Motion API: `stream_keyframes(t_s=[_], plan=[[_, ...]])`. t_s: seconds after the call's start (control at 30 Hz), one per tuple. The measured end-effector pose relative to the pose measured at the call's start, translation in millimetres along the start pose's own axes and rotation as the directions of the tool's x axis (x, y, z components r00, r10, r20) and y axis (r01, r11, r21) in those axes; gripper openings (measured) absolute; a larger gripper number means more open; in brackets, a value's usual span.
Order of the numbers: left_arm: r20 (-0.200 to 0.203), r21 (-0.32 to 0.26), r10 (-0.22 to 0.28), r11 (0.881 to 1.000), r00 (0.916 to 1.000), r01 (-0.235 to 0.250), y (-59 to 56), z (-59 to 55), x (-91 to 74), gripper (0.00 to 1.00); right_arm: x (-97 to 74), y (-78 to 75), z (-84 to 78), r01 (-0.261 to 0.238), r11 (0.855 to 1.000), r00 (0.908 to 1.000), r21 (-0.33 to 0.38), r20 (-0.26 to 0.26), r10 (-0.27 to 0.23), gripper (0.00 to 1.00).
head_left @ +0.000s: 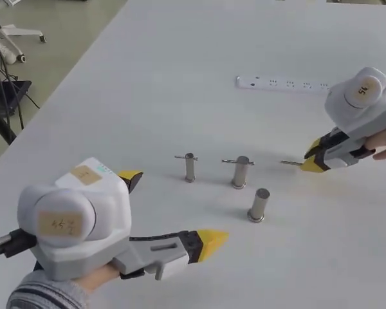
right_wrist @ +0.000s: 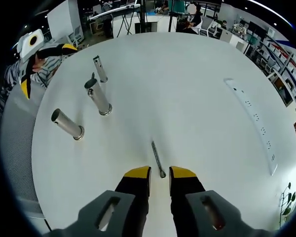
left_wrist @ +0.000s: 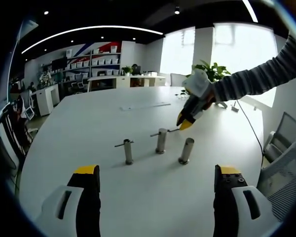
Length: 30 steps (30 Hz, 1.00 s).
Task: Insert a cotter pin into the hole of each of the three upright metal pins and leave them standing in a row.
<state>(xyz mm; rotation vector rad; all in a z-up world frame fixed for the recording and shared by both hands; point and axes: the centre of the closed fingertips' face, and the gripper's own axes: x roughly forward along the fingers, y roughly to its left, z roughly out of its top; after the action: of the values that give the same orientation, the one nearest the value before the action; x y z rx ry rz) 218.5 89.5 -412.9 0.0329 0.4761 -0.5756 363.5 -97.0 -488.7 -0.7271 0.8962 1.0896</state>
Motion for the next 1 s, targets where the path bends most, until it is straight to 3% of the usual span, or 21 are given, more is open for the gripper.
stream_keyframes(t_s=[0.4, 0.57, 0.83, 1.0], plan=[[0.001, -0.005, -0.001, 1.0, 1.0, 0.001, 1.6, -0.4, -1.4, 0.94, 4.4, 3.7, -2.9, -0.032, 0.997, 0.9968, -0.07, -0.076, 0.027, 0.0], [-0.002, -0.01, -0.012, 1.0, 0.9999, 0.012, 0.5, -1.2, -1.9, 0.92, 4.9, 2.8, -2.8, -0.02, 0.995, 0.995, -0.096, -0.099, 0.01, 0.0], [-0.001, -0.001, -0.042, 0.999, 0.9991, 0.042, -5.9, 0.3, -2.3, 0.89, 5.1, 4.6, -2.7, -0.014, 0.993, 0.9946, -0.116, -0.104, 0.001, 0.0], [0.011, -0.003, -0.053, 0.999, 0.9985, 0.053, -7.4, 3.8, -3.1, 0.85, 0.8, 7.8, 2.6, -0.003, 0.989, 0.9977, -0.147, -0.068, -0.007, 0.0]])
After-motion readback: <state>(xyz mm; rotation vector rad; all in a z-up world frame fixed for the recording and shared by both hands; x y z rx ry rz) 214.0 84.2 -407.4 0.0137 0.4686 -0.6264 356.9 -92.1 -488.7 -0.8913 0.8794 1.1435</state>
